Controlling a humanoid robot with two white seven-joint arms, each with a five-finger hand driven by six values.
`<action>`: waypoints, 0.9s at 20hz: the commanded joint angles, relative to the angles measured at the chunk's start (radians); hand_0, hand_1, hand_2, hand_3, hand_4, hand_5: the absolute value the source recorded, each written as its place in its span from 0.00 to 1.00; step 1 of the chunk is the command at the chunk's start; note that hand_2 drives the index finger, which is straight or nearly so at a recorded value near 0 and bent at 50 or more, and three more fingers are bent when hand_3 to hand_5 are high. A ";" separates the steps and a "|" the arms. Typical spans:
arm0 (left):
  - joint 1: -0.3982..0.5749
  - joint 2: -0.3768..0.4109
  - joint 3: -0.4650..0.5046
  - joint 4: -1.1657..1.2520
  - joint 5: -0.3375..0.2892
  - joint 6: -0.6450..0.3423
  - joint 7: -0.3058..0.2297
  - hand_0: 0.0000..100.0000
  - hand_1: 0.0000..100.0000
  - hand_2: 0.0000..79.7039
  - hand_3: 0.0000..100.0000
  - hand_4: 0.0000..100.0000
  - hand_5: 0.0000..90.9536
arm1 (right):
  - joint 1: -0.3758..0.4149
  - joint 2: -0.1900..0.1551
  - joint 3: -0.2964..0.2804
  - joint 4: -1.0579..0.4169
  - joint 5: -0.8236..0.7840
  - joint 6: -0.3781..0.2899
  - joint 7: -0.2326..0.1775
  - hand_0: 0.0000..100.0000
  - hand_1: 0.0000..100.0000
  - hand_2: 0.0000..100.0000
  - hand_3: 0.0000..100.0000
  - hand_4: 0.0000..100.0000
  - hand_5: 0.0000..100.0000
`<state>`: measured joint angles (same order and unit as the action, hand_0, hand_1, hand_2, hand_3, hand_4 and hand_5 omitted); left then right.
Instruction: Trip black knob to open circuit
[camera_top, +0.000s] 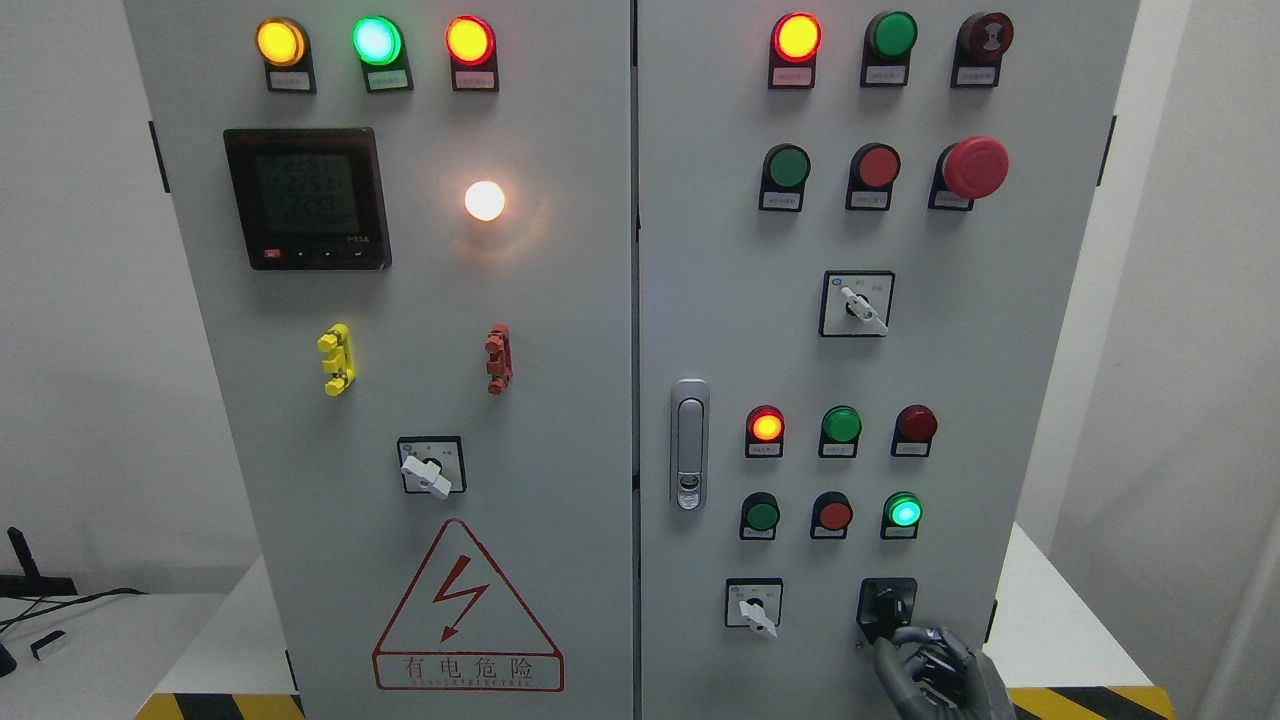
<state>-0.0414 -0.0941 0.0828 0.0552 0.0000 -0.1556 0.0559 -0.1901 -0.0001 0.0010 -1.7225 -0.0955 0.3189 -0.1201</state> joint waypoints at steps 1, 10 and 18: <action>0.000 0.000 0.000 0.000 -0.031 -0.001 -0.001 0.12 0.39 0.00 0.00 0.00 0.00 | 0.001 -0.031 -0.013 0.008 0.000 -0.001 0.008 0.47 0.79 0.50 0.85 0.77 0.79; 0.000 -0.001 0.000 0.000 -0.031 -0.001 -0.001 0.12 0.39 0.00 0.00 0.00 0.00 | 0.001 -0.044 -0.036 0.017 0.000 -0.004 0.011 0.47 0.79 0.50 0.85 0.77 0.79; 0.000 0.000 0.000 0.000 -0.031 -0.001 -0.001 0.12 0.39 0.00 0.00 0.00 0.00 | 0.001 -0.044 -0.039 0.017 0.000 -0.004 0.013 0.47 0.79 0.50 0.85 0.77 0.79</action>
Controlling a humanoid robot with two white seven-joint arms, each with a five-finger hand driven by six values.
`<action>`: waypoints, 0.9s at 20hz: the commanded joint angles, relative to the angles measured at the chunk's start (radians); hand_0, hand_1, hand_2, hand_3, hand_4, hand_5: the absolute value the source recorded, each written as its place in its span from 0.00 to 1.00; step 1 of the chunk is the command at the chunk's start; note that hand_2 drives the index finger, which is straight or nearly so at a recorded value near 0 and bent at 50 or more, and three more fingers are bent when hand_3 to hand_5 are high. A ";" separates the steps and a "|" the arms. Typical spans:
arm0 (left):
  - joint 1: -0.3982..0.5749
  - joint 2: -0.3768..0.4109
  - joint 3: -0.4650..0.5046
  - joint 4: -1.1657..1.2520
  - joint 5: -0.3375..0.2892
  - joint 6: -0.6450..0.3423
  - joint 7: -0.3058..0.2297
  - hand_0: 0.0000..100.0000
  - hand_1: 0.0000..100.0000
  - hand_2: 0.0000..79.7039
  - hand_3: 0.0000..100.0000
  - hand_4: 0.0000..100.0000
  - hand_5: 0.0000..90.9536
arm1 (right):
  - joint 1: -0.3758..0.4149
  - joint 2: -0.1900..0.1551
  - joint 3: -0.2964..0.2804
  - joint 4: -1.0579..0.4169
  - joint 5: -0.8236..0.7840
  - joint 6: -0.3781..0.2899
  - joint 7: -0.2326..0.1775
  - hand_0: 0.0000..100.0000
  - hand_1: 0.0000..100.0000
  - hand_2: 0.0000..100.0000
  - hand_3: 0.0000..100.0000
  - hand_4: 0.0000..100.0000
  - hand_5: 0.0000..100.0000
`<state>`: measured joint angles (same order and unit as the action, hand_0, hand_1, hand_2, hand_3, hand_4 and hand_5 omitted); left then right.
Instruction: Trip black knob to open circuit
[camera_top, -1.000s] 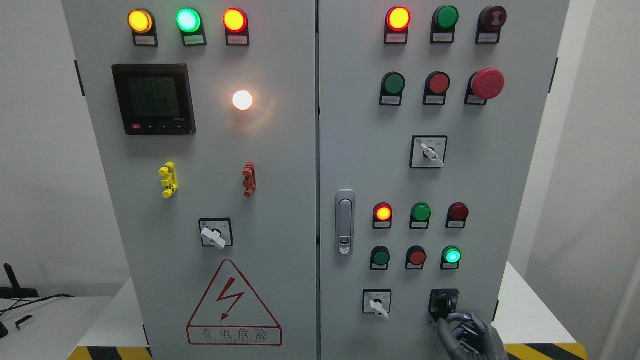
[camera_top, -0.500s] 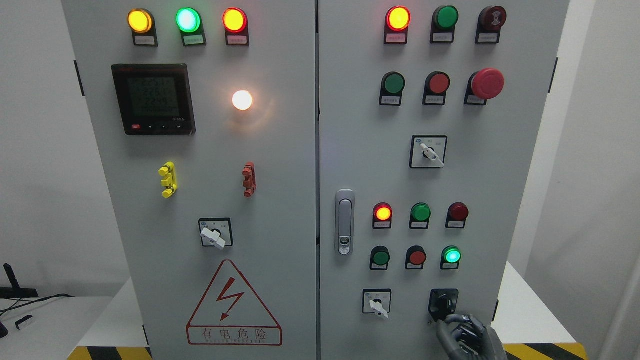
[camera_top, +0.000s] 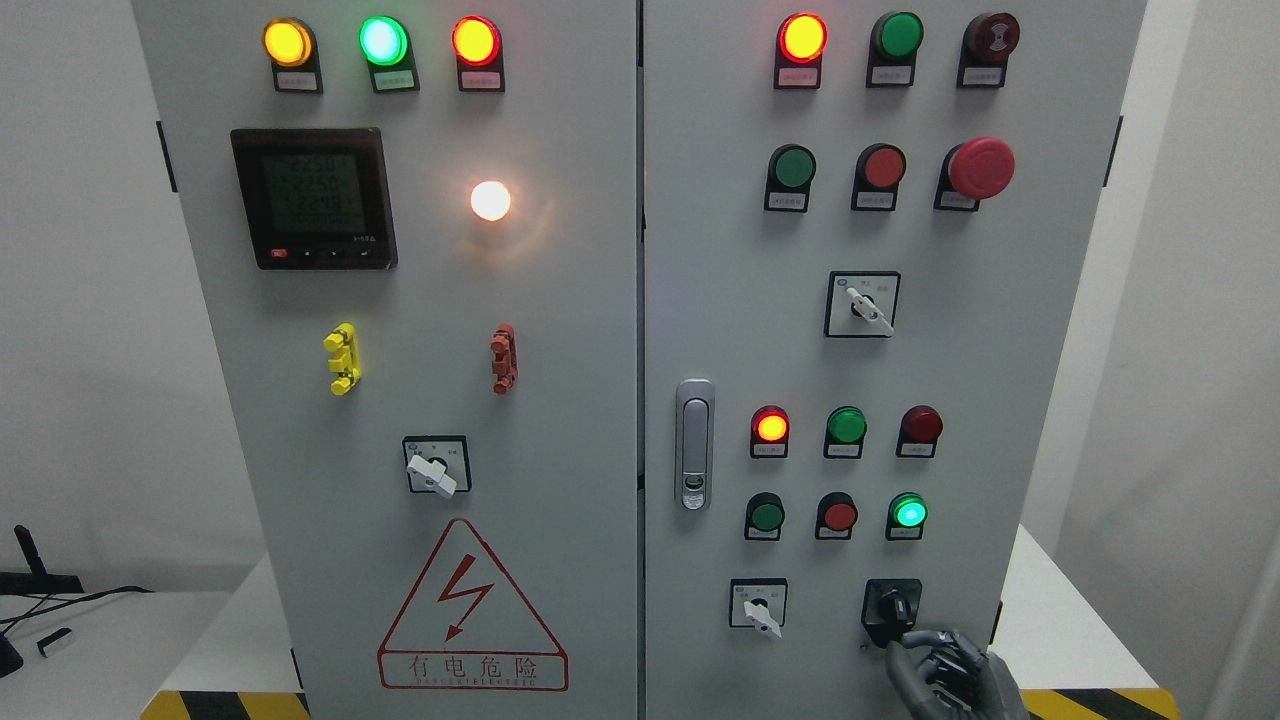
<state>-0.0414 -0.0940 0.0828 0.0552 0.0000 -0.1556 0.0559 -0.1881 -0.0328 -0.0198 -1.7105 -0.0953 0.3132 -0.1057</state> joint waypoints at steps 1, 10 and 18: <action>0.000 0.000 0.000 0.000 -0.031 -0.001 -0.001 0.12 0.39 0.00 0.00 0.00 0.00 | 0.001 -0.012 -0.020 0.005 0.000 0.001 -0.002 0.47 0.79 0.50 0.85 0.77 0.79; 0.000 -0.001 0.000 0.000 -0.031 -0.001 -0.001 0.12 0.39 0.00 0.00 0.00 0.00 | 0.018 -0.015 -0.042 0.005 -0.001 0.001 0.000 0.47 0.79 0.50 0.85 0.77 0.79; 0.000 -0.001 0.000 0.000 -0.031 -0.001 -0.001 0.12 0.39 0.00 0.00 0.00 0.00 | 0.133 -0.052 -0.031 -0.038 -0.006 -0.031 0.000 0.48 0.78 0.51 0.85 0.76 0.78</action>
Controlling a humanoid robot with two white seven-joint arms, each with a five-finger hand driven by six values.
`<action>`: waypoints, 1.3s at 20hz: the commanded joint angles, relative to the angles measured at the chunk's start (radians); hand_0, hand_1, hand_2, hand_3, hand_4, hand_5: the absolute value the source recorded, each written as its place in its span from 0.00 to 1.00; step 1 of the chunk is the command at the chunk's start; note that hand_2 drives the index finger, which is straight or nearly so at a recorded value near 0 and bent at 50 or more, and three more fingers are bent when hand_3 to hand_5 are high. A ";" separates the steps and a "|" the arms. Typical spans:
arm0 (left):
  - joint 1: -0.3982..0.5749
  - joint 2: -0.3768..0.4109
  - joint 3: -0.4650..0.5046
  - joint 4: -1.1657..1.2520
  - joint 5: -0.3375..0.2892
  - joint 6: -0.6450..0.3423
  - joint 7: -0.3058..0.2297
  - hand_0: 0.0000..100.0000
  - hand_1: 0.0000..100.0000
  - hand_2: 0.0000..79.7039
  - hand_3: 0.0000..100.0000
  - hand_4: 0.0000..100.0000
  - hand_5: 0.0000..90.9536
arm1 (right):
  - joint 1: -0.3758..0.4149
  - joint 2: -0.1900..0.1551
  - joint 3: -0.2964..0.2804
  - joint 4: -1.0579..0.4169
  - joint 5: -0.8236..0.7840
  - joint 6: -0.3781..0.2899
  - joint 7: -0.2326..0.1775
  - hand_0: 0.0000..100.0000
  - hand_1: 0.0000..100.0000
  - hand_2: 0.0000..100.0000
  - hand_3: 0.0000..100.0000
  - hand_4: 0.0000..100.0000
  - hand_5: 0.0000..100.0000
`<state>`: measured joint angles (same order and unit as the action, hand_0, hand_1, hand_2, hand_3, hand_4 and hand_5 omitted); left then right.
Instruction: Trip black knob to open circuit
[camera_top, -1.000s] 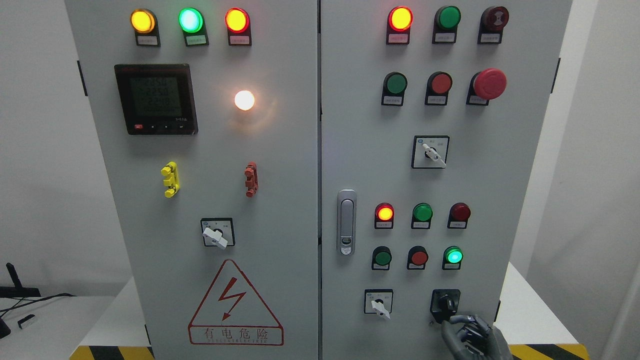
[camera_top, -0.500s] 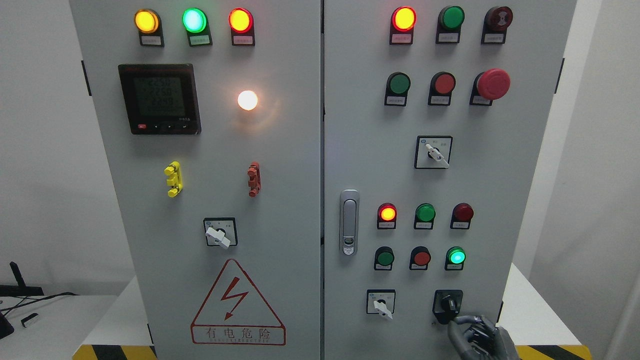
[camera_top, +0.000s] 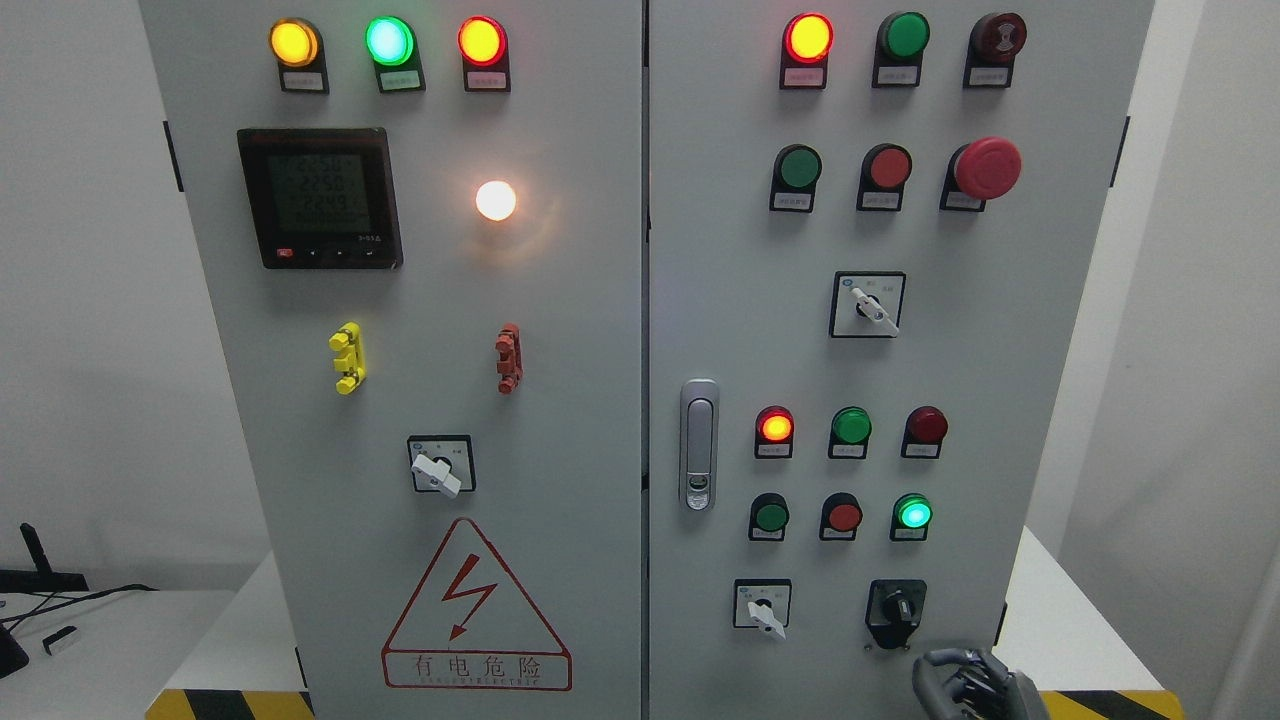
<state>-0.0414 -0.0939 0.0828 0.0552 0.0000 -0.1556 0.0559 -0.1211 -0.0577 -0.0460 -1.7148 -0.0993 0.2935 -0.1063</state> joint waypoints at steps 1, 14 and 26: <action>0.000 0.000 0.000 0.000 -0.031 -0.001 -0.001 0.12 0.39 0.00 0.00 0.00 0.00 | 0.080 -0.028 -0.008 -0.045 -0.002 -0.013 0.000 0.48 0.77 0.51 0.84 0.76 0.78; 0.000 0.000 0.000 0.000 -0.031 -0.001 -0.001 0.12 0.39 0.00 0.00 0.00 0.00 | 0.351 -0.028 -0.029 -0.196 -0.010 -0.123 0.000 0.34 0.35 0.38 0.49 0.47 0.45; 0.000 0.000 0.000 0.000 -0.031 -0.001 -0.001 0.12 0.39 0.00 0.00 0.00 0.00 | 0.502 -0.030 -0.041 -0.321 -0.057 -0.177 0.000 0.15 0.21 0.22 0.32 0.32 0.33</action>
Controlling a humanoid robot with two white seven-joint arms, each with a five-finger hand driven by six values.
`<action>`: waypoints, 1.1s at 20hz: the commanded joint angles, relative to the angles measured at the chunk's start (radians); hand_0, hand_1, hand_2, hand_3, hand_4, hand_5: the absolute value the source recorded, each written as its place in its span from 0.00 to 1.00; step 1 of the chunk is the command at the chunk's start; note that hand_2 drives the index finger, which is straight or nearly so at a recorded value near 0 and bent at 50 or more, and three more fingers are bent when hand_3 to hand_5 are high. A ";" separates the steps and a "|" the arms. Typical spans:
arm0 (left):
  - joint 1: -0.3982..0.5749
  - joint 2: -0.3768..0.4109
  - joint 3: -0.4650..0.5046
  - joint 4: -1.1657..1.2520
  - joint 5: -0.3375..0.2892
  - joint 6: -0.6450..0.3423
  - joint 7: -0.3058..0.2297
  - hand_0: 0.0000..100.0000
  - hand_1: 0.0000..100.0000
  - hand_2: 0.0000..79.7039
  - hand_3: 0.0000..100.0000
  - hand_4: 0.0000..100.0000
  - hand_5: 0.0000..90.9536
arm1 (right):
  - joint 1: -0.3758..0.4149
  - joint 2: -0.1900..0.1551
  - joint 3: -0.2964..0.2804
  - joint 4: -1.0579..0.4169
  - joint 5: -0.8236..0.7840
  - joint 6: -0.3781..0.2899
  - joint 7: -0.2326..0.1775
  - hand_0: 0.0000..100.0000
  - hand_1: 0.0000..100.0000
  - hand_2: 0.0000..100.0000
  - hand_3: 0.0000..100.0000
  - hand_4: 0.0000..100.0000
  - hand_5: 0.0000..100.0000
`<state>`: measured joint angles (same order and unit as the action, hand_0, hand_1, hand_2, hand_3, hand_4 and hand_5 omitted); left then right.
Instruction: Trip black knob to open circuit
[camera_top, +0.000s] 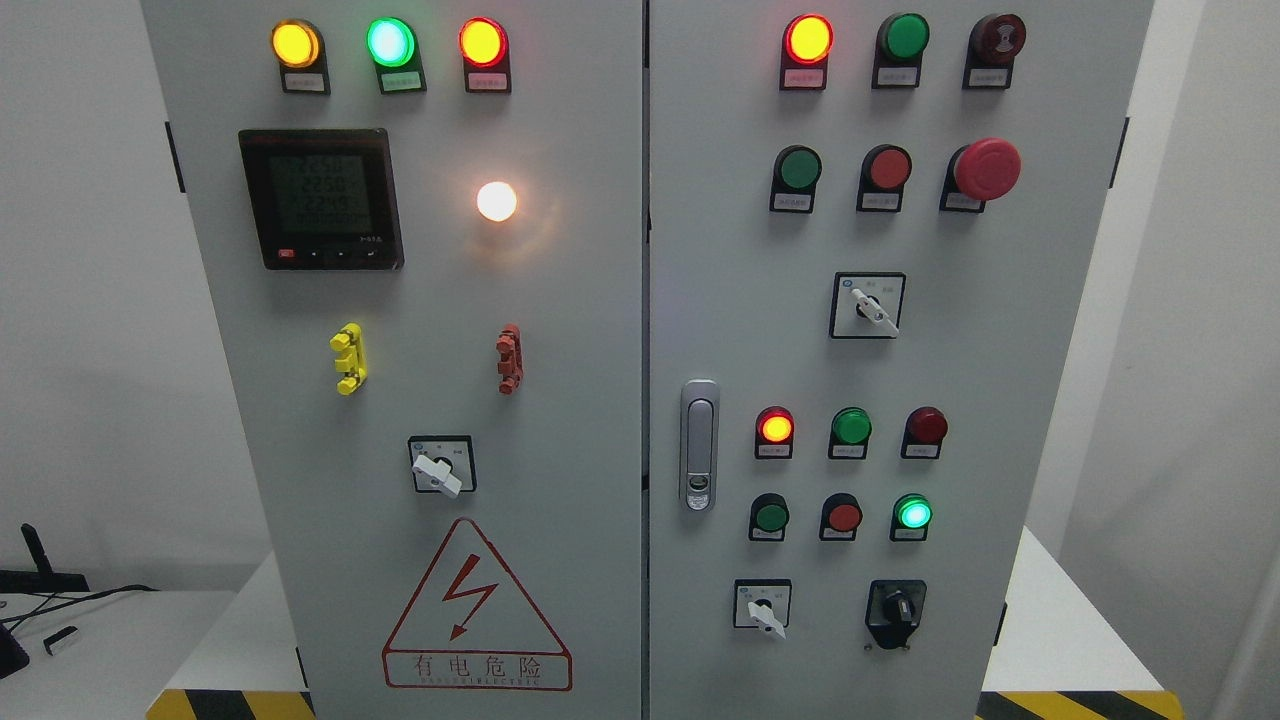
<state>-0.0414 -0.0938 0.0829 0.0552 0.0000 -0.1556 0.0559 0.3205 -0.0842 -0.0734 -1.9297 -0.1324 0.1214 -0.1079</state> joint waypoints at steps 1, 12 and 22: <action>0.000 0.000 0.000 0.000 -0.031 -0.001 -0.001 0.12 0.39 0.00 0.00 0.00 0.00 | 0.067 -0.003 -0.014 -0.116 -0.045 -0.003 0.002 0.15 0.20 0.20 0.31 0.31 0.32; 0.000 0.000 0.000 0.000 -0.031 -0.001 -0.001 0.12 0.39 0.00 0.00 0.00 0.00 | 0.080 -0.005 -0.016 -0.150 -0.095 -0.002 0.002 0.08 0.05 0.15 0.27 0.29 0.28; 0.000 0.000 0.000 0.000 -0.031 -0.001 -0.001 0.12 0.39 0.00 0.00 0.00 0.00 | 0.080 -0.005 -0.014 -0.153 -0.101 -0.002 0.002 0.06 0.06 0.12 0.24 0.26 0.26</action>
